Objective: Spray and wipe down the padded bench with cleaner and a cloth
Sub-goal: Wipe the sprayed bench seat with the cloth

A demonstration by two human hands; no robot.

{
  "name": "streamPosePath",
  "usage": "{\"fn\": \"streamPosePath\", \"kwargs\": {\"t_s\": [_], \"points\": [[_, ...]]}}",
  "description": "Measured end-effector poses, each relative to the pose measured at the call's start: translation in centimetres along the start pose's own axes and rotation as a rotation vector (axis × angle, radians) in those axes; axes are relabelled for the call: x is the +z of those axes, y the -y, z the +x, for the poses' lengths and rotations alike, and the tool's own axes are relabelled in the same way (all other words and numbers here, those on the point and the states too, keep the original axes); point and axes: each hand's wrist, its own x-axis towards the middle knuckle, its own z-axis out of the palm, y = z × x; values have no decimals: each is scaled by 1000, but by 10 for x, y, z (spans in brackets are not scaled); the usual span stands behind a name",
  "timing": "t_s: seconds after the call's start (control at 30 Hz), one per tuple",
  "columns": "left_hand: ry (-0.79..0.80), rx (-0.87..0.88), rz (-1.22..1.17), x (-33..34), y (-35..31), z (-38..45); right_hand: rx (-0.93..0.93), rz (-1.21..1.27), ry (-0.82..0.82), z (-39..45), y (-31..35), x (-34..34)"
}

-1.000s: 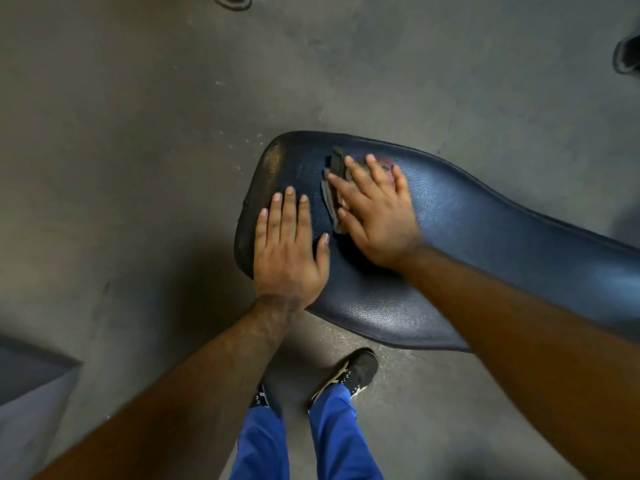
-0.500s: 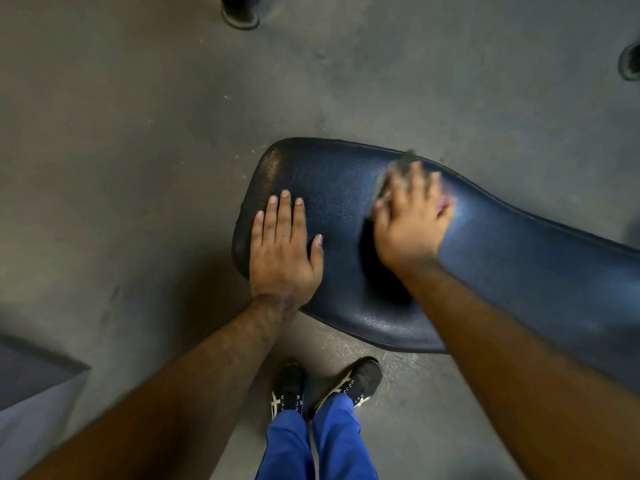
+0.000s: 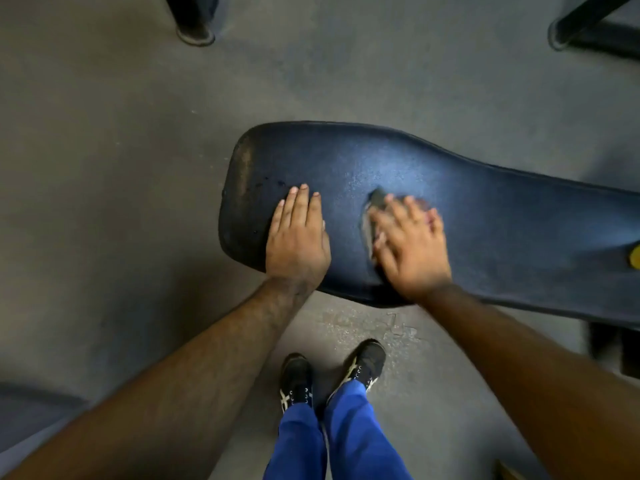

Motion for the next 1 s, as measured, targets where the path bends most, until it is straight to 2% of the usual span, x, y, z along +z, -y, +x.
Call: {"fn": "streamPosePath", "kwargs": {"t_s": [0.03,0.07,0.1,0.13,0.2,0.23,0.27,0.3,0.37,0.4,0.43,0.53,0.57,0.6,0.67,0.7,0.73,0.77,0.83,0.87,0.9,0.97,1.0], "points": [[-3,3,-22,2,-2,-1,223,40,-36,9,1,-2],[-5,6,-36,1,-5,-2,369,64,-61,9,13,1],[-7,11,-50,1,-8,-3,384,61,-81,0,29,4],[-13,22,-64,0,-12,-3,259,59,-87,-16,44,10],[-20,43,-107,0,-22,1,-111,44,36,-50,47,12],[-27,46,-131,0,-27,4,-240,39,67,-54,28,11],[-36,49,-157,1,-32,5,-273,20,52,-47,9,7],[-45,48,-178,3,-36,7,-176,23,15,-32,-10,4],[-70,44,-193,10,-44,14,234,115,-64,-5,-25,-2],[-84,42,-198,13,-47,17,354,134,-79,-1,-19,-1],[-95,34,-204,16,-51,20,310,124,-85,-5,-8,1],[-90,51,-193,27,-61,29,-258,61,14,-35,-21,7],[-71,67,-164,31,-63,29,-331,40,22,-30,-40,2],[-50,83,-126,34,-64,29,-265,29,-1,-20,-56,0],[-27,92,-59,40,-64,26,161,112,-76,5,-61,-5],[-23,87,-47,41,-64,27,304,149,-85,15,-47,-6],[-18,83,-47,41,-65,27,279,148,-80,19,-29,-6],[-16,82,-51,40,-65,28,129,141,-59,18,-14,-5],[-21,89,-74,40,-64,29,-183,118,-1,16,-22,-3],[-22,86,-91,39,-63,29,-218,106,-4,24,-37,-6],[-19,77,-113,39,-62,28,-145,90,-33,34,-50,-8],[-12,61,-168,36,-62,30,180,93,-85,48,-49,-10],[-8,60,-206,33,-62,31,244,107,-71,49,-35,-9]]}}
